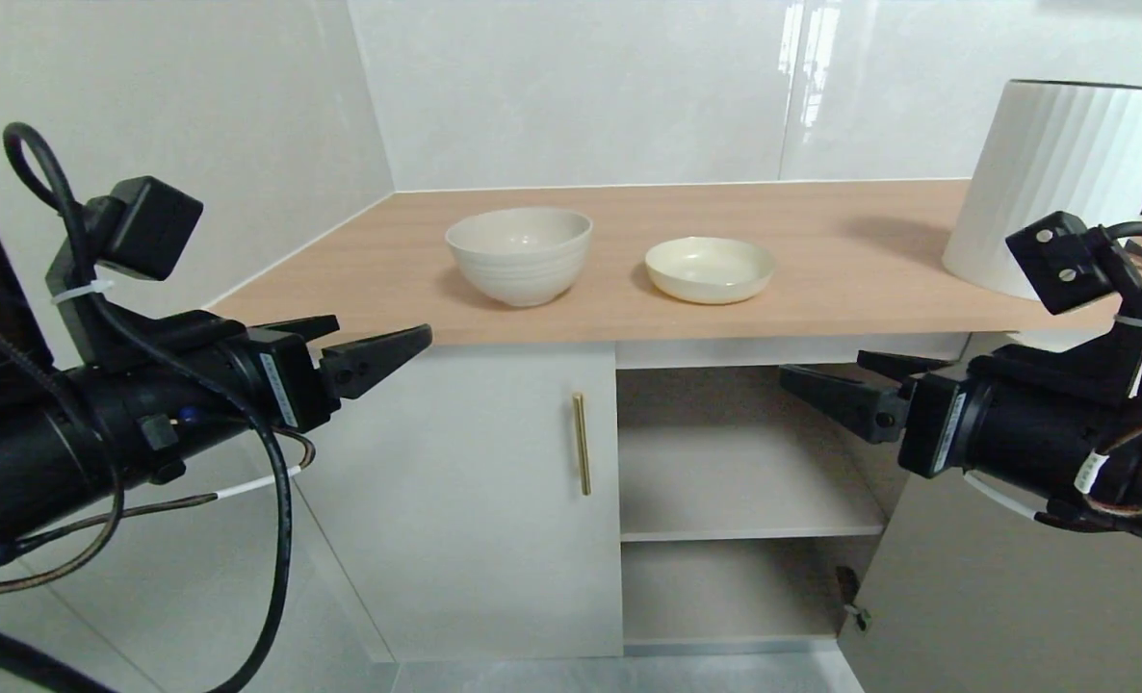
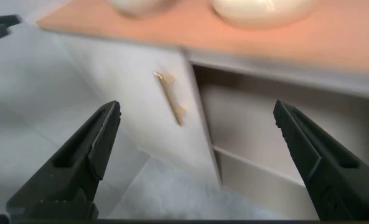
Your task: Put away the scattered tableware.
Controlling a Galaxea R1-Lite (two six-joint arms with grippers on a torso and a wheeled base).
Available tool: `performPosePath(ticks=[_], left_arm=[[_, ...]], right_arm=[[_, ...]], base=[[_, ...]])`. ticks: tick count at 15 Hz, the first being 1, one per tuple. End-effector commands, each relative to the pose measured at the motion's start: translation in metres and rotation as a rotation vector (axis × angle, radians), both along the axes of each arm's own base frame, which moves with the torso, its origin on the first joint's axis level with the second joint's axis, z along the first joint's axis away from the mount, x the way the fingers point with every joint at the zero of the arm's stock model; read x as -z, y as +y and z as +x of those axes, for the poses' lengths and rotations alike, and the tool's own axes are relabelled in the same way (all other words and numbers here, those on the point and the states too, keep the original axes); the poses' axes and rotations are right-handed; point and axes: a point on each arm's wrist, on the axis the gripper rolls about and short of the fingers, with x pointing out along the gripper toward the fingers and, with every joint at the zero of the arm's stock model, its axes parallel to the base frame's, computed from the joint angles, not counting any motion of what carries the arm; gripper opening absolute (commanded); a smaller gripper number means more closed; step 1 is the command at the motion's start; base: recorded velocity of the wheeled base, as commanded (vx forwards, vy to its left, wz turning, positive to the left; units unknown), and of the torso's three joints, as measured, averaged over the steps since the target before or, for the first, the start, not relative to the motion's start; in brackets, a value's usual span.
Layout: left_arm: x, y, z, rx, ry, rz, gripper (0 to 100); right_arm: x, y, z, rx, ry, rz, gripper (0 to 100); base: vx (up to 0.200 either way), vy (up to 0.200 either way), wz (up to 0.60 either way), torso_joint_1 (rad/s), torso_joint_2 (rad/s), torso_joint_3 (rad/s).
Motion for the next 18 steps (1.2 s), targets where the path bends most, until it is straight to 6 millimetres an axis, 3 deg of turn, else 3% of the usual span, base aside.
performPosePath(ticks=[1, 12, 16, 17, 18], left_arm=[[0.000, 0.000, 0.000, -0.001, 0.003, 0.000, 100], [0.007, -0.002, 0.006, 0.003, 0.029, 0.008, 100], [0.007, -0.009, 0.029, 0.002, 0.044, 0.013, 100], [0.004, -0.012, 0.038, -0.001, 0.035, 0.011, 100], [-0.002, -0.013, 0.050, -0.011, 0.020, 0.004, 100]], right_arm=[[0.000, 0.000, 0.000, 0.001, 0.001, -0.001, 100], [0.002, 0.001, 0.002, 0.001, 0.007, -0.005, 100], [-0.009, 0.003, 0.006, 0.006, -0.023, 0.013, 100], [-0.016, 0.004, 0.011, 0.012, -0.041, 0.029, 100], [-0.022, 0.005, 0.029, 0.043, -0.053, 0.037, 100]], base=[[0.000, 0.000, 0.00, 0.090, -0.52, -0.334], [0.000, 0.000, 0.00, 0.157, -0.47, -0.320], [0.000, 0.000, 0.00, 0.163, -0.41, -0.248], [0.000, 0.000, 0.00, 0.061, -0.12, -0.085], [0.000, 0.000, 0.00, 0.041, -0.08, -0.032]])
